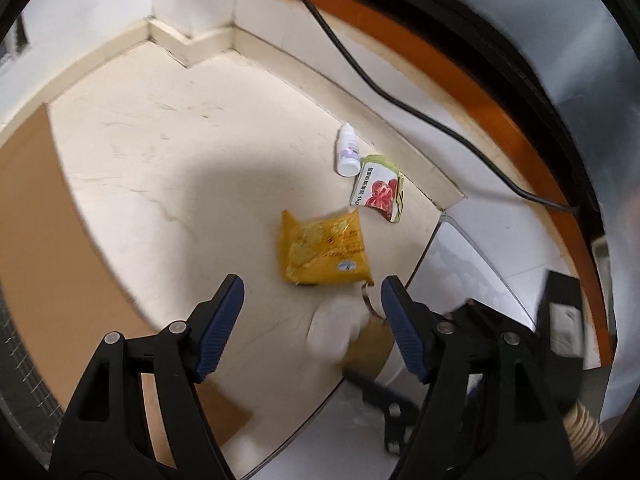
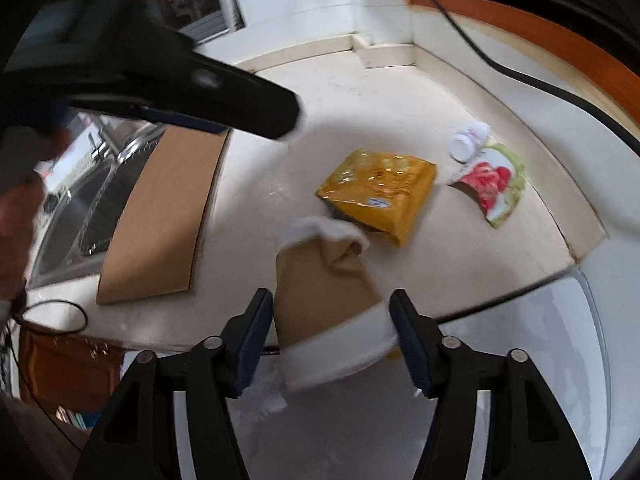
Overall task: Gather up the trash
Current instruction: 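Grasp the brown-white paper cup with the right gripper while the left grasps the yellow wrapper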
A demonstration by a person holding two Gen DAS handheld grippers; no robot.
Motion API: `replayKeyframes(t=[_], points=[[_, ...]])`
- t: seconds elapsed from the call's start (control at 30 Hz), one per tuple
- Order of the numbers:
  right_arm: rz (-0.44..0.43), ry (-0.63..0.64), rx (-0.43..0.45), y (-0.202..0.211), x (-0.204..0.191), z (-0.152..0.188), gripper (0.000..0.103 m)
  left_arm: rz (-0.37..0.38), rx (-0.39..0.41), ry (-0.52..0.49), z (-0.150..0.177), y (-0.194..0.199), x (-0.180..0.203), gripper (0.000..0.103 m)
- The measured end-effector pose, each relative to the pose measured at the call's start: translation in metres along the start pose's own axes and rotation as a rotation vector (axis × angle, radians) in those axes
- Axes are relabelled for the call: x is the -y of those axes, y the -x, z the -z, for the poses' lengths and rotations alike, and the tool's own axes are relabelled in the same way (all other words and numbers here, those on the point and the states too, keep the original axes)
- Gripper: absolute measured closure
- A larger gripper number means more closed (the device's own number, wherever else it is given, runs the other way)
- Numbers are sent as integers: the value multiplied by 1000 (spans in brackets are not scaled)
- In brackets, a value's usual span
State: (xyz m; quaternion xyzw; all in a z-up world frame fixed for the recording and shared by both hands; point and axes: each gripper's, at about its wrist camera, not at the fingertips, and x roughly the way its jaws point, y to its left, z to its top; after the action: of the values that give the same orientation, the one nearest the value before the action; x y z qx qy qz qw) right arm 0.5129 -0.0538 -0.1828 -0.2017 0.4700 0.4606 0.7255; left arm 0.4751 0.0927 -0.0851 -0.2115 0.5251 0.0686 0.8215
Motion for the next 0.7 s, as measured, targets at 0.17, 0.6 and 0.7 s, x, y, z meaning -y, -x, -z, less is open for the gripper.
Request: replayKeyframes(t=[0.17, 0.6, 0.7], points=[[-19, -49, 22, -6, 16, -7, 31, 17, -45, 20, -14, -39, 5, 28], [-14, -73, 55, 8, 24, 10, 31, -33, -102, 66, -14, -91, 6, 49], [-17, -70, 58, 8, 25, 12, 31, -17, -83, 62, -13, -86, 5, 64]])
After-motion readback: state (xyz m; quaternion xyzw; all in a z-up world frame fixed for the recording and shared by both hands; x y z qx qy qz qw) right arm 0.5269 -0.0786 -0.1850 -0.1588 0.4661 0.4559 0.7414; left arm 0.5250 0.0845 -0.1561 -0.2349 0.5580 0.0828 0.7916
